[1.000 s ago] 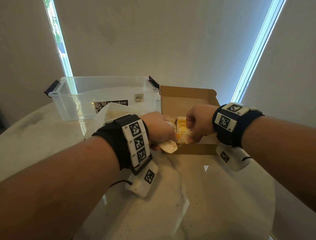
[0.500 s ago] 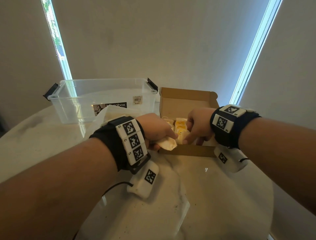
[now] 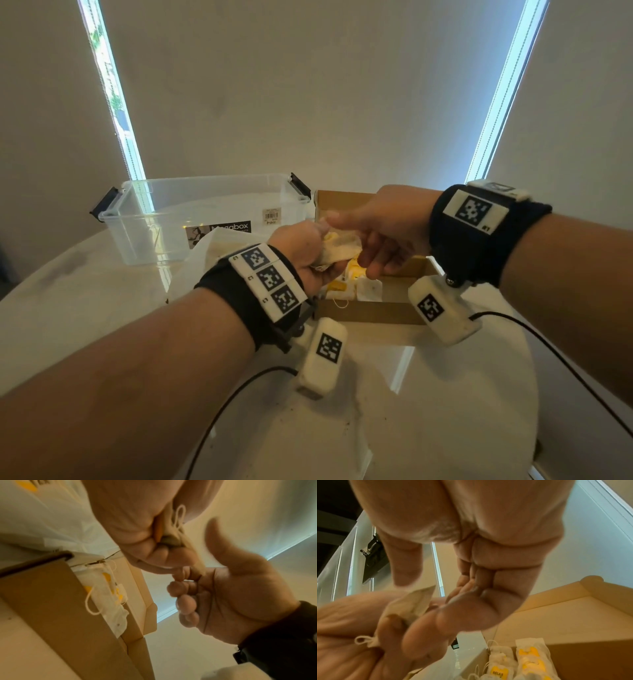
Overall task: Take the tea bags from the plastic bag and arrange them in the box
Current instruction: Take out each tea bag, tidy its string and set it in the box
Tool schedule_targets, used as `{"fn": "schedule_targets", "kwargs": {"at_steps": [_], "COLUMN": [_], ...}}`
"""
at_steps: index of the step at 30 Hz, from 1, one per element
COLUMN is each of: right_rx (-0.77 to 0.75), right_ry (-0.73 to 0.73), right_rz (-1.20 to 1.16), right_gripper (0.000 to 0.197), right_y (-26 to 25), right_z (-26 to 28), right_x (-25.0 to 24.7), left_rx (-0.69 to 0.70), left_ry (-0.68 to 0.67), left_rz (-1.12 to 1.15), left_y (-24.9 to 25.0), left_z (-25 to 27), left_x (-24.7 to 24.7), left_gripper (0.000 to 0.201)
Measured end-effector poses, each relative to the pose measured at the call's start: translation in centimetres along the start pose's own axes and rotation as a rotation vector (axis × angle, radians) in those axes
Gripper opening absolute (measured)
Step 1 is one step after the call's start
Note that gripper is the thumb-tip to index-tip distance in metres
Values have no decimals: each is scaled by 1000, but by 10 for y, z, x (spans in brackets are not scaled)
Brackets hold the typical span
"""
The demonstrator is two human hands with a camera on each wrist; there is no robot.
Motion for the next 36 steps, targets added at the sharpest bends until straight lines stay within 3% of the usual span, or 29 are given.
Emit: {"fn": "schedule_targets", "kwargs": {"at_steps": [4,10,14,18,23,26,28,32,36], "right_rx": [-115,-251,-371,-360,-333,-232,-212,-157,-45], "right_ry": [0,19,59,73,97,44,4,-12,-79], "right_rz": [30,-10,75,160,183,154,184,373,596], "right_gripper": [23,10,9,6,11,19,14,6,3], "right_y": [-9,-29,-47,-50,-41,-23,-11,16,47], "right_z": [5,16,19,13,4,-3,-5,-17,-30], "right_x": [-3,-25,-40,-43,-40,-36,-30,-27,-18], "left_rx": [-44,-149,-193,-128,51,101,125,196,97], "left_ry": [-16,-191,-347,-474,-244,-169,-131,-66,-113], "left_rz": [60,133,127,69,-103,-68,-126,-518,-839], "left_y": [-3,-8,-8,0,4,4,3,9,2], "left_z": [-1,14,22,32,17,11,10,16,24], "left_x": [-1,3,10,22,13,10,8,-2,-12], "left_gripper": [37,23,49,71,36,37,39,17,15]}}
Point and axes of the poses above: each hand's wrist, its own z-axis away from the middle knuckle, its own x-axis out of the palm, y = z × x, the point moved 9 cm from there along -z, towards the middle knuckle, and after that the axes turned 8 degrees about -z, right-handed, at the moved point
